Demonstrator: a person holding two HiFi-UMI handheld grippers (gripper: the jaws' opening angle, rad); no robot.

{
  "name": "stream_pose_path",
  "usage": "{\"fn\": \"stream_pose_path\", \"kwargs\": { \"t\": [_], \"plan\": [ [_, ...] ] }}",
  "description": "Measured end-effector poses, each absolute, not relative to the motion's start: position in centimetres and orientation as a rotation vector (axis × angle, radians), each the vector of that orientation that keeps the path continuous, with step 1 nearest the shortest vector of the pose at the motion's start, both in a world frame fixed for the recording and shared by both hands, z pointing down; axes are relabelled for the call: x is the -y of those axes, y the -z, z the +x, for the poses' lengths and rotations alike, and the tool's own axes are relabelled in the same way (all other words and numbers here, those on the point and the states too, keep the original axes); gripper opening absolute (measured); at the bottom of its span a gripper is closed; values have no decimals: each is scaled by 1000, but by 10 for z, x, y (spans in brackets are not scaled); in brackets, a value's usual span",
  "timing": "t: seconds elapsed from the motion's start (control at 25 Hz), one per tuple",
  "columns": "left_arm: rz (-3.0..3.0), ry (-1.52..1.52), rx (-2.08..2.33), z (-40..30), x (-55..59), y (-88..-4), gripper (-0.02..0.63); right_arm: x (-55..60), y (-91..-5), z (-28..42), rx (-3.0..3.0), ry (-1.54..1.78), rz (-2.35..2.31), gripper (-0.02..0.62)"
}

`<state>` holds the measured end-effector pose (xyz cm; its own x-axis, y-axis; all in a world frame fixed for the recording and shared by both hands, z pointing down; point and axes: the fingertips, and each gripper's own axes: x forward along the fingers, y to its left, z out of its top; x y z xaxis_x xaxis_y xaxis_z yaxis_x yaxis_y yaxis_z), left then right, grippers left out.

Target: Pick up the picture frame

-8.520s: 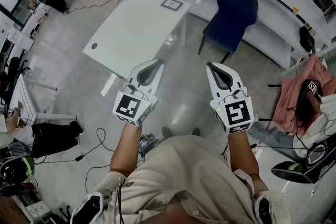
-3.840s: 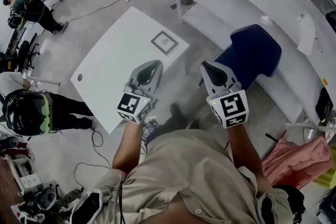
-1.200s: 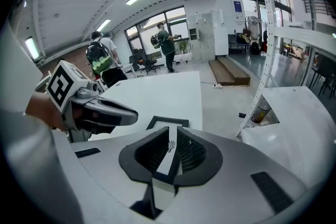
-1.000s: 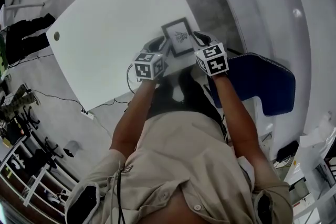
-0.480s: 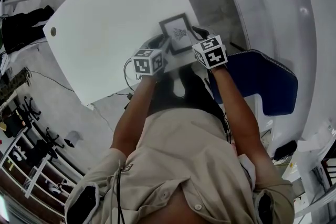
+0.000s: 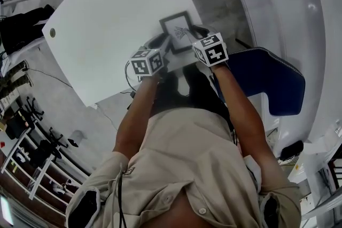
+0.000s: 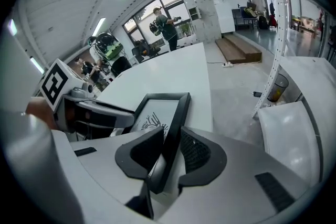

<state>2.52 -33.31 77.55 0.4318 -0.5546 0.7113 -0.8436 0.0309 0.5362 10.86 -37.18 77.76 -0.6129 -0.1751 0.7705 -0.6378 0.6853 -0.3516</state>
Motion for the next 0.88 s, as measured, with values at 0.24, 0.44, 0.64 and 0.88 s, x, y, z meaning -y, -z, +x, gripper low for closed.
{"fn": "stream_pose_path", "kwargs": {
  "t": [0.24, 0.44, 0.64, 0.88],
  "plan": [
    [1603, -286, 1273, 25, 332, -776, 92, 371, -778, 111, 2148, -845, 661, 87],
    [1619, -283, 1272, 28, 332, -774, 87, 369, -775, 115, 2153, -841, 684, 86],
    [1637, -274, 1266, 33, 330, -769, 86, 368, -765, 120, 2169, -809, 719, 84],
    [1691, -257, 1275, 31, 333, -749, 86, 370, -745, 118, 2214, -774, 759, 84]
  ]
}}
